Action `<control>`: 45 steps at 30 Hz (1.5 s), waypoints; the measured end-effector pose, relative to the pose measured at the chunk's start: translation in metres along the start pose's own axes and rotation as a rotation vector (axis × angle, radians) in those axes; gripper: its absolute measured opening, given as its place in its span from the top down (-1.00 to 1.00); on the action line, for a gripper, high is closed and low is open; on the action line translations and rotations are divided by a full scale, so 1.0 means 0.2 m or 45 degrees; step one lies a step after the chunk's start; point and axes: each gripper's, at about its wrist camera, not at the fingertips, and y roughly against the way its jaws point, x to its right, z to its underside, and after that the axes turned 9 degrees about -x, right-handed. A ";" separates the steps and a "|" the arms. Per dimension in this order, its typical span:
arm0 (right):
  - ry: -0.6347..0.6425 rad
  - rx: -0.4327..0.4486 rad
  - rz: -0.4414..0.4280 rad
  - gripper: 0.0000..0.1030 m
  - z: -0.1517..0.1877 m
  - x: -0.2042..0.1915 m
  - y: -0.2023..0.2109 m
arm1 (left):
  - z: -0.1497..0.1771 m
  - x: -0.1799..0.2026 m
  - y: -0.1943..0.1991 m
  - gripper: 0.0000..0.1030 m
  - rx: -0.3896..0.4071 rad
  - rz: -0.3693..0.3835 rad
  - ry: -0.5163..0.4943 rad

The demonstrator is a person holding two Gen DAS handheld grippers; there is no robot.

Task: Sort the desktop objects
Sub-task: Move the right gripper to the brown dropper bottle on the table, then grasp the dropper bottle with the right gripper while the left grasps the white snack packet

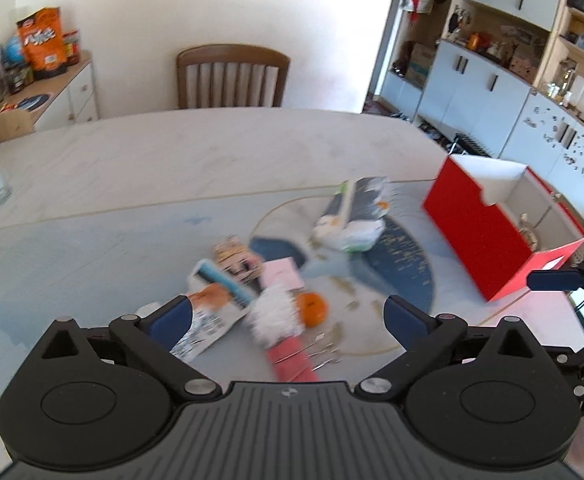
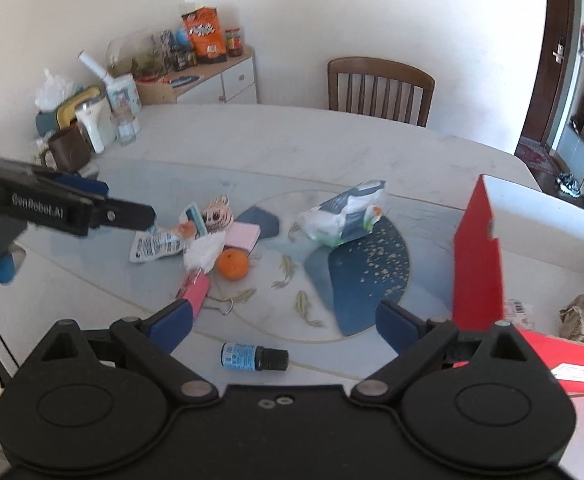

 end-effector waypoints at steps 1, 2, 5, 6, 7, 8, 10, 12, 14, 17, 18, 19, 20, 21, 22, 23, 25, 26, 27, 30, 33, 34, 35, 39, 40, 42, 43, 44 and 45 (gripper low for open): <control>0.007 -0.008 0.010 -0.90 0.01 -0.02 -0.02 | 0.01 -0.03 -0.01 -0.99 -0.007 -0.007 0.001; 0.010 -0.019 0.021 -0.90 0.02 -0.04 -0.05 | 0.03 -0.05 -0.02 -0.99 -0.015 -0.010 0.003; -0.008 -0.050 0.026 -0.89 0.05 -0.07 -0.12 | 0.07 -0.10 -0.05 -0.99 -0.032 -0.012 0.006; -0.012 -0.057 0.028 -0.88 0.06 -0.08 -0.15 | 0.08 -0.12 -0.06 -0.99 -0.035 -0.014 0.000; -0.017 -0.065 0.032 -0.88 0.06 -0.09 -0.17 | 0.09 -0.12 -0.08 -0.99 -0.040 -0.014 -0.008; -0.021 -0.072 0.035 -0.88 0.07 -0.10 -0.19 | 0.10 -0.13 -0.09 -0.99 -0.045 -0.013 -0.016; -0.031 -0.087 0.047 -0.87 0.08 -0.11 -0.23 | 0.13 -0.15 -0.11 -0.99 -0.052 -0.015 -0.023; -0.042 -0.098 0.057 -0.85 0.09 -0.12 -0.27 | 0.14 -0.16 -0.14 -0.99 -0.063 -0.015 -0.026; -0.054 -0.108 0.061 -0.84 0.09 -0.13 -0.30 | 0.15 -0.16 -0.17 -0.99 -0.068 0.000 -0.042; -0.071 -0.122 0.069 -0.81 0.10 -0.13 -0.35 | 0.18 -0.13 -0.21 -0.99 -0.072 0.014 -0.095; -0.078 -0.127 0.071 -0.80 0.11 -0.13 -0.37 | 0.19 -0.13 -0.22 -0.99 -0.075 0.017 -0.107; -0.082 -0.130 0.072 -0.80 0.11 -0.13 -0.38 | 0.20 -0.12 -0.23 -0.99 -0.079 0.015 -0.116; -0.084 -0.134 0.076 -0.80 0.11 -0.13 -0.39 | 0.21 -0.12 -0.25 -0.99 -0.084 0.009 -0.122; -0.087 -0.139 0.082 -0.79 0.11 -0.13 -0.41 | 0.22 -0.12 -0.26 -0.99 -0.087 0.003 -0.128; -0.089 -0.142 0.084 -0.79 0.11 -0.13 -0.42 | 0.22 -0.12 -0.27 -0.99 -0.088 0.001 -0.134; -0.091 -0.145 0.086 -0.78 0.11 -0.13 -0.43 | 0.23 -0.12 -0.28 -0.99 -0.089 0.003 -0.144; -0.091 -0.149 0.093 -0.78 0.12 -0.12 -0.44 | 0.24 -0.11 -0.30 -0.99 -0.094 -0.001 -0.168; -0.093 -0.152 0.095 -0.77 0.12 -0.12 -0.45 | 0.24 -0.11 -0.30 -0.99 -0.091 -0.010 -0.173; -0.094 -0.155 0.094 -0.76 0.12 -0.12 -0.46 | 0.24 -0.12 -0.31 -0.99 -0.089 -0.015 -0.176; -0.090 -0.165 0.094 -0.74 0.12 -0.12 -0.48 | 0.22 -0.16 -0.33 -0.99 -0.084 -0.026 -0.179; -0.079 -0.175 0.089 -0.68 0.11 -0.12 -0.50 | 0.19 -0.20 -0.37 -0.99 -0.075 -0.061 -0.210; -0.075 -0.176 0.090 -0.67 0.11 -0.12 -0.50 | 0.17 -0.21 -0.39 -0.99 -0.073 -0.072 -0.222; -0.072 -0.176 0.091 -0.66 0.11 -0.12 -0.51 | 0.16 -0.22 -0.40 -0.99 -0.070 -0.081 -0.237; -0.073 -0.181 0.086 -0.61 0.10 -0.12 -0.53 | 0.12 -0.24 -0.45 -0.99 -0.041 -0.113 -0.329; -0.075 -0.186 0.085 -0.60 0.10 -0.12 -0.53 | 0.11 -0.24 -0.47 -0.99 -0.035 -0.117 -0.356; -0.076 -0.192 0.080 -0.58 0.10 -0.12 -0.55 | 0.09 -0.24 -0.50 -0.99 -0.030 -0.121 -0.403; -0.078 -0.196 0.080 -0.57 0.10 -0.12 -0.55 | 0.09 -0.24 -0.52 -0.99 -0.030 -0.124 -0.425; -0.079 -0.200 0.079 -0.54 0.10 -0.12 -0.56 | 0.08 -0.24 -0.54 -0.99 -0.034 -0.122 -0.443; -0.080 -0.203 0.078 -0.51 0.10 -0.12 -0.56 | 0.07 -0.25 -0.56 -0.99 -0.036 -0.115 -0.454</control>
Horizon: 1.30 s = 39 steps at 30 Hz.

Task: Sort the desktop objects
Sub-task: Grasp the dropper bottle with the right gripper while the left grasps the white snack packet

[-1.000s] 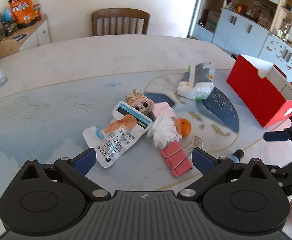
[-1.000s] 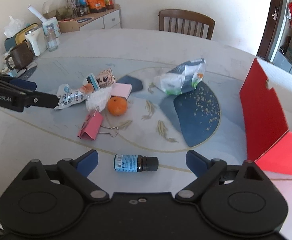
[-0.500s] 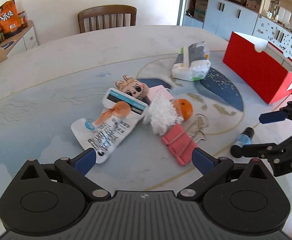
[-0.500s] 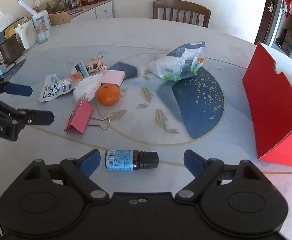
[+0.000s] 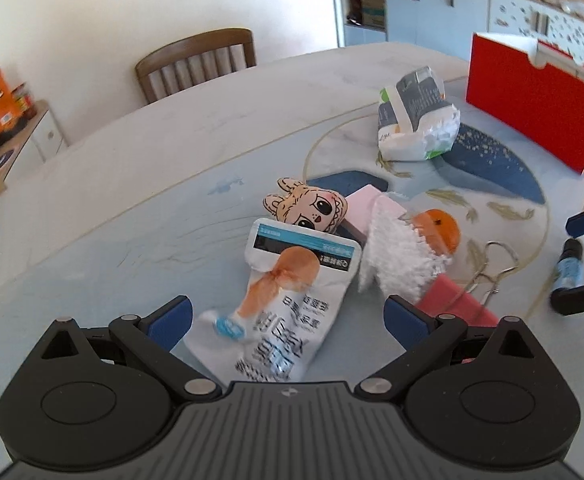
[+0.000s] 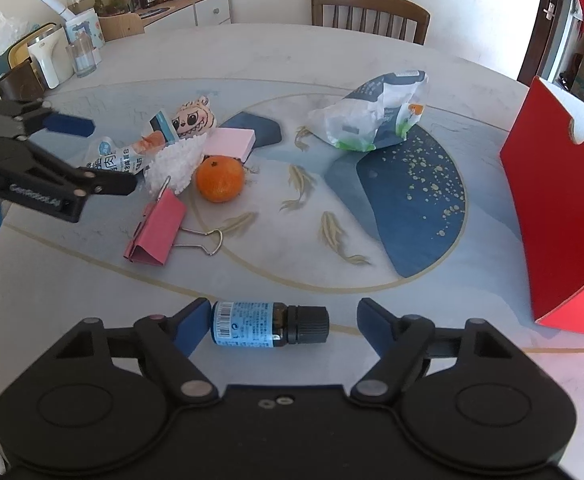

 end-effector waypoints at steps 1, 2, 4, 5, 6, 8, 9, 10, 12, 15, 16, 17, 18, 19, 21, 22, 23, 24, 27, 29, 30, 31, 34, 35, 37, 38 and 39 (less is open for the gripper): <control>-0.001 -0.003 -0.002 -0.50 0.00 0.00 -0.01 | 0.00 -0.01 -0.02 -0.99 -0.001 0.011 -0.008; -0.005 -0.008 -0.006 -0.48 0.00 0.00 -0.01 | -0.01 -0.02 -0.04 -0.99 -0.008 0.023 -0.017; -0.015 -0.019 -0.018 -0.45 -0.01 0.00 -0.02 | -0.01 -0.03 -0.07 -1.00 -0.018 0.042 -0.029; -0.016 -0.021 -0.022 -0.44 -0.01 0.00 -0.03 | -0.02 -0.04 -0.08 -0.99 -0.014 0.058 -0.021; -0.016 -0.024 -0.024 -0.43 -0.01 0.00 -0.03 | -0.02 -0.06 -0.09 -0.99 -0.015 0.079 -0.005; -0.013 -0.022 -0.020 -0.43 -0.02 0.00 -0.03 | -0.03 -0.08 -0.11 -0.99 -0.023 0.111 0.024; -0.008 -0.022 -0.018 -0.42 -0.02 -0.01 -0.04 | -0.03 -0.09 -0.11 -0.99 -0.024 0.120 0.030; -0.003 -0.021 -0.015 -0.41 -0.02 -0.01 -0.04 | -0.03 -0.09 -0.12 -0.99 -0.024 0.129 0.033; 0.005 -0.016 -0.002 -0.35 -0.03 -0.02 -0.04 | -0.04 -0.09 -0.12 -0.99 -0.027 0.148 0.036; 0.011 -0.014 0.009 -0.32 -0.03 -0.02 -0.04 | -0.05 -0.08 -0.13 -0.99 -0.029 0.161 0.034; 0.013 -0.014 0.012 -0.32 -0.02 -0.02 -0.04 | -0.05 -0.08 -0.13 -0.99 -0.029 0.164 0.033; 0.016 -0.014 0.013 -0.32 -0.02 -0.02 -0.04 | -0.05 -0.08 -0.13 -0.99 -0.029 0.168 0.034; 0.020 -0.015 0.016 -0.32 -0.02 -0.03 -0.04 | -0.05 -0.08 -0.13 -0.99 -0.029 0.170 0.033; 0.022 -0.017 0.016 -0.32 -0.02 -0.03 -0.04 | -0.05 -0.09 -0.13 -0.98 -0.029 0.171 0.031; 0.021 -0.023 0.016 -0.32 -0.02 -0.03 -0.04 | -0.05 -0.09 -0.13 -0.96 -0.029 0.171 0.032; 0.021 -0.026 0.016 -0.32 -0.02 -0.03 -0.03 | -0.05 -0.09 -0.13 -0.92 -0.027 0.172 0.033; 0.021 -0.028 0.017 -0.32 -0.02 -0.03 -0.03 | -0.05 -0.09 -0.13 -0.88 -0.023 0.171 0.032; 0.020 -0.029 0.018 -0.32 -0.02 -0.03 -0.03 | -0.05 -0.08 -0.13 -0.88 -0.023 0.170 0.033; 0.009 -0.037 0.024 -0.32 -0.01 -0.03 -0.02 | -0.05 -0.08 -0.12 -0.74 -0.018 0.163 0.043; -0.003 -0.042 0.028 -0.33 0.00 -0.04 -0.02 | -0.05 -0.06 -0.11 -0.51 -0.009 0.161 0.043; -0.007 -0.050 0.028 -0.35 0.00 -0.04 -0.02 | -0.05 -0.06 -0.10 -0.44 -0.006 0.163 0.040; -0.011 -0.061 0.029 -0.34 0.00 -0.04 -0.02 | -0.05 -0.05 -0.09 -0.32 -0.004 0.163 0.035; -0.005 -0.073 0.036 -0.28 0.00 -0.05 -0.01 | -0.05 -0.03 -0.08 -0.16 -0.009 0.160 0.037; 0.000 -0.073 0.034 -0.23 0.00 -0.05 -0.01 | -0.05 -0.03 -0.08 -0.15 -0.012 0.157 0.043; 0.003 -0.077 0.035 -0.19 -0.01 -0.06 -0.01 | -0.06 -0.02 -0.08 -0.14 -0.018 0.148 0.056; 0.001 -0.080 0.038 -0.19 -0.01 -0.06 -0.01 | -0.06 -0.02 -0.07 -0.13 -0.021 0.142 0.063; -0.002 -0.082 0.040 -0.18 -0.01 -0.06 -0.01 | -0.06 -0.01 -0.07 -0.13 -0.025 0.136 0.073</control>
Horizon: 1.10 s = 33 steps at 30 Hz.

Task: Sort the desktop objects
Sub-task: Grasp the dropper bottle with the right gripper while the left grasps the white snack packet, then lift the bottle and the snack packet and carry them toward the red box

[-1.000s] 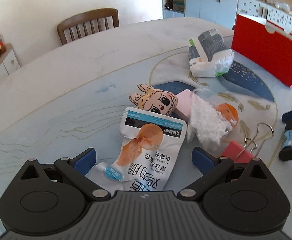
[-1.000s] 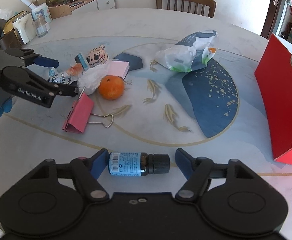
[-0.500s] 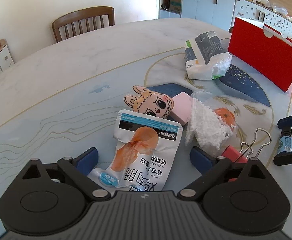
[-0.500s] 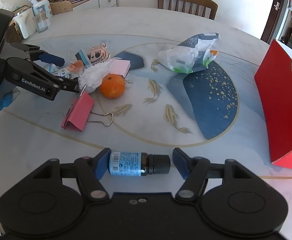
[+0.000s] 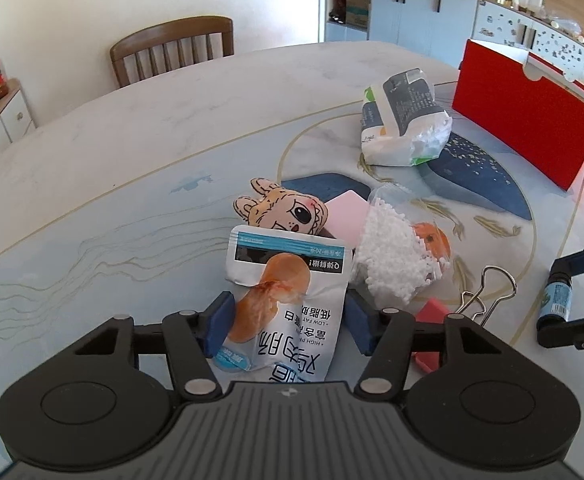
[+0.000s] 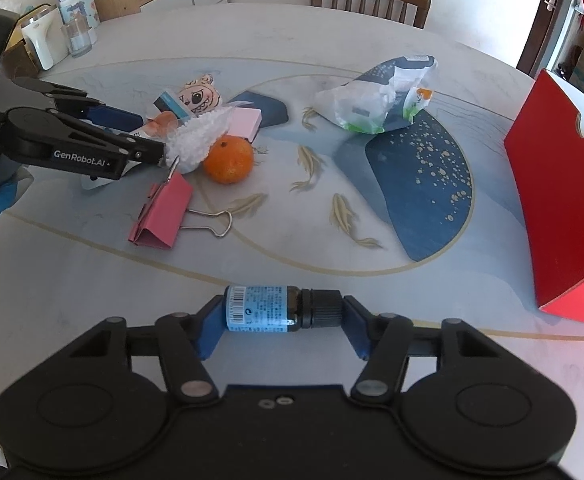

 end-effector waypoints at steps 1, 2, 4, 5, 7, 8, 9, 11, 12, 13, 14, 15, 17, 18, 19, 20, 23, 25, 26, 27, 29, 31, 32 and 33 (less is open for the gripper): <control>0.000 -0.003 0.002 -0.18 0.00 0.00 0.00 | 0.00 0.00 0.00 -0.12 -0.003 -0.004 0.010; 0.001 -0.008 0.001 -0.18 0.00 0.00 0.00 | 0.00 0.00 0.01 -0.12 -0.007 -0.006 0.020; 0.004 -0.019 0.002 -0.18 0.00 0.00 0.00 | 0.01 0.01 0.02 -0.11 -0.012 -0.003 0.046; 0.005 -0.023 0.004 -0.18 0.00 0.00 0.01 | 0.02 0.00 0.02 -0.11 -0.013 0.001 0.060; 0.006 -0.030 0.004 -0.18 0.01 0.01 0.01 | 0.04 0.00 0.04 -0.10 -0.018 -0.001 0.091; 0.007 -0.032 0.002 -0.18 0.02 0.01 0.01 | 0.05 0.00 0.05 -0.10 -0.021 -0.003 0.108; 0.006 -0.034 0.003 -0.18 0.02 0.01 0.02 | 0.07 0.00 0.07 0.00 -0.014 -0.001 0.118; 0.005 -0.033 -0.003 -0.18 0.04 0.02 0.03 | 0.08 0.03 0.11 0.24 0.014 -0.010 0.107; 0.003 -0.034 -0.007 -0.18 0.05 0.03 0.04 | 0.09 0.04 0.13 0.26 0.009 -0.026 0.109; 0.001 -0.035 -0.008 -0.18 0.05 0.03 0.04 | 0.09 0.04 0.14 0.28 0.000 -0.037 0.115; 0.000 -0.036 -0.010 -0.18 0.05 0.03 0.05 | 0.09 0.05 0.15 0.28 -0.006 -0.043 0.119; 0.003 -0.036 -0.014 -0.18 0.06 0.04 0.06 | 0.10 0.05 0.15 0.28 -0.011 -0.053 0.117; 0.007 -0.038 -0.016 -0.18 0.07 0.05 0.06 | 0.11 0.06 0.16 0.27 -0.005 -0.068 0.104; 0.008 -0.040 -0.023 -0.18 0.07 0.05 0.06 | 0.12 0.07 0.17 0.26 0.001 -0.063 0.102; 0.009 -0.041 -0.029 -0.18 0.08 0.05 0.07 | 0.12 0.07 0.17 0.25 0.006 -0.062 0.102; 0.011 -0.040 -0.030 -0.18 0.08 0.06 0.07 | 0.13 0.08 0.17 0.21 0.007 -0.068 0.101; 0.002 -0.046 -0.038 -0.18 0.08 0.06 0.07 | 0.14 0.08 0.15 -0.35 -0.008 -0.101 0.118; 0.000 -0.046 -0.049 -0.18 0.09 0.06 0.07 | 0.15 0.08 0.15 -0.47 0.003 -0.110 0.130; 0.002 -0.044 -0.050 -0.18 0.09 0.06 0.07 | 0.15 0.07 0.14 -0.48 0.001 -0.107 0.131; 0.005 -0.043 -0.049 -0.18 0.10 0.06 0.07 | 0.15 0.07 0.13 -0.48 -0.008 -0.107 0.128; 0.000 -0.046 -0.049 -0.18 0.10 0.06 0.07 | 0.14 0.07 0.09 -0.50 -0.025 -0.119 0.111; -0.006 -0.051 -0.046 -0.18 0.11 0.07 0.06 | 0.12 0.05 0.07 -0.55 -0.021 -0.105 0.115; -0.007 -0.050 -0.044 -0.18 0.11 0.07 0.06 | 0.11 0.04 0.06 -0.56 -0.022 -0.092 0.125; -0.006 -0.048 -0.043 -0.18 0.11 0.07 0.07 | 0.10 0.03 0.05 -0.56 -0.022 -0.076 0.138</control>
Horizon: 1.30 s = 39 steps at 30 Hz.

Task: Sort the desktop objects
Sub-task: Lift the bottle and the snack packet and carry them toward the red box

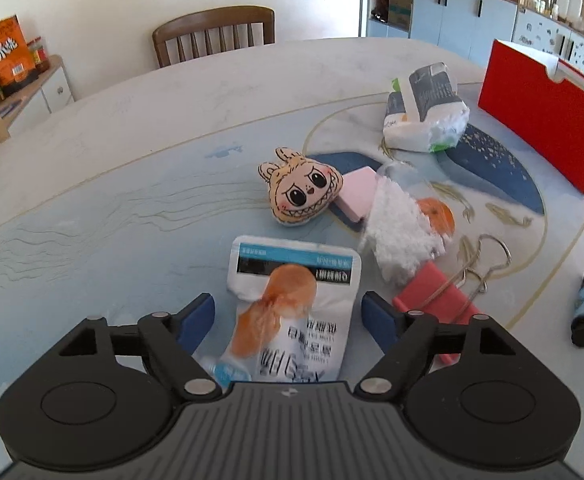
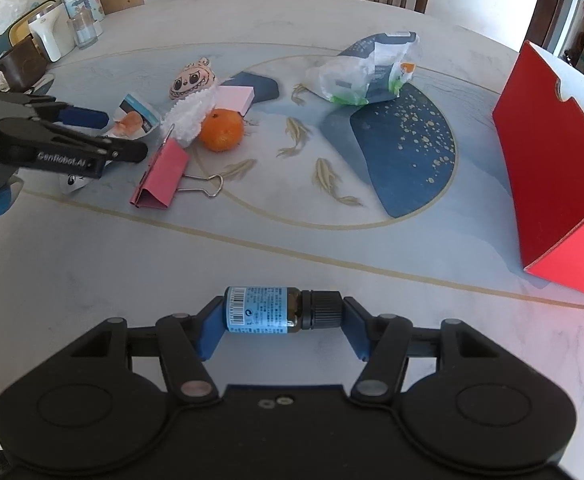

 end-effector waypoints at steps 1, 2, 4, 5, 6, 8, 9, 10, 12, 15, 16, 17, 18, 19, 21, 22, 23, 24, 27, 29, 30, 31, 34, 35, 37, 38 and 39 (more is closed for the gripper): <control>0.001 0.002 0.000 -0.18 0.00 0.00 0.00 | 0.00 -0.01 0.00 -0.56 0.003 0.007 0.005; 0.002 0.002 0.001 -0.18 0.00 0.00 0.00 | 0.00 -0.01 -0.01 -0.56 0.008 0.006 -0.002; 0.006 0.004 0.004 -0.18 0.00 0.00 -0.01 | -0.01 0.00 -0.01 -0.56 0.007 0.006 -0.006; 0.007 0.006 0.004 -0.18 0.00 0.00 -0.01 | -0.01 0.00 -0.01 -0.54 0.003 0.005 -0.005; 0.006 0.007 0.004 -0.18 0.00 0.00 -0.01 | -0.01 0.00 -0.01 -0.50 0.003 0.005 -0.006; 0.003 0.011 0.001 -0.18 0.00 0.01 -0.01 | -0.01 0.01 0.00 -0.33 0.004 0.004 -0.012; 0.001 0.013 0.000 -0.18 -0.01 0.01 -0.01 | -0.01 0.02 0.00 -0.32 0.000 -0.003 -0.012; 0.000 0.013 0.002 -0.18 -0.01 0.02 -0.01 | -0.02 0.02 0.01 -0.28 -0.002 -0.010 -0.011; 0.000 0.016 0.002 -0.18 -0.01 0.02 -0.01 | -0.01 0.02 0.02 -0.25 0.003 -0.011 0.002; 0.004 0.021 -0.002 -0.18 -0.01 0.02 0.01 | 0.00 -0.01 0.04 -0.22 -0.004 0.015 0.073; 0.006 0.025 -0.002 -0.18 -0.01 0.02 0.01 | 0.00 -0.02 0.05 -0.22 -0.004 0.020 0.095; 0.008 0.027 -0.002 -0.18 -0.01 0.02 0.02 | 0.01 -0.02 0.07 -0.21 -0.004 0.024 0.116; 0.007 0.029 -0.002 -0.18 -0.02 0.03 0.03 | 0.02 -0.03 0.08 -0.21 -0.005 0.026 0.135; 0.007 0.033 -0.003 -0.18 -0.02 0.03 0.04 | 0.03 -0.03 0.09 -0.21 -0.004 0.026 0.153; 0.004 0.041 -0.007 -0.18 -0.02 0.04 0.06 | 0.05 -0.04 0.13 -0.21 -0.001 0.029 0.189; 0.002 0.047 -0.009 -0.18 -0.03 0.05 0.07 | 0.06 -0.04 0.14 -0.21 0.004 0.030 0.204; 0.001 0.051 -0.011 -0.18 -0.03 0.06 0.08 | 0.07 -0.04 0.17 -0.21 0.011 0.031 0.220; -0.002 0.054 -0.011 -0.18 -0.03 0.07 0.09 | 0.08 -0.03 0.19 -0.21 0.016 0.033 0.235; -0.007 0.065 -0.020 -0.18 -0.04 0.09 0.13 | 0.11 -0.02 0.25 -0.21 0.030 0.043 0.275; -0.007 0.073 -0.024 -0.18 -0.05 0.11 0.15 | 0.12 -0.01 0.28 -0.21 0.038 0.042 0.294; -0.005 0.077 -0.026 -0.18 -0.05 0.12 0.16 | 0.12 -0.01 0.30 -0.21 0.042 0.040 0.304; -0.005 0.081 -0.028 -0.18 -0.05 0.13 0.17 | 0.13 0.00 0.32 -0.20 0.046 0.039 0.315; -0.007 0.096 -0.048 -0.18 -0.06 0.16 0.20 | 0.13 0.02 0.36 -0.20 0.053 0.037 0.350; -0.006 0.102 -0.055 -0.18 -0.07 0.17 0.22 | 0.13 0.03 0.38 -0.20 0.057 0.036 0.359; 0.004 0.115 -0.068 -0.18 -0.07 0.19 0.24 | 0.13 0.05 0.41 -0.20 0.065 0.037 0.379; 0.011 0.123 -0.076 -0.18 -0.08 0.20 0.26 | 0.13 0.06 0.43 -0.20 0.068 0.036 0.387; 0.018 0.129 -0.082 -0.18 -0.08 0.21 0.27 | 0.13 0.07 0.44 -0.20 0.073 0.034 0.388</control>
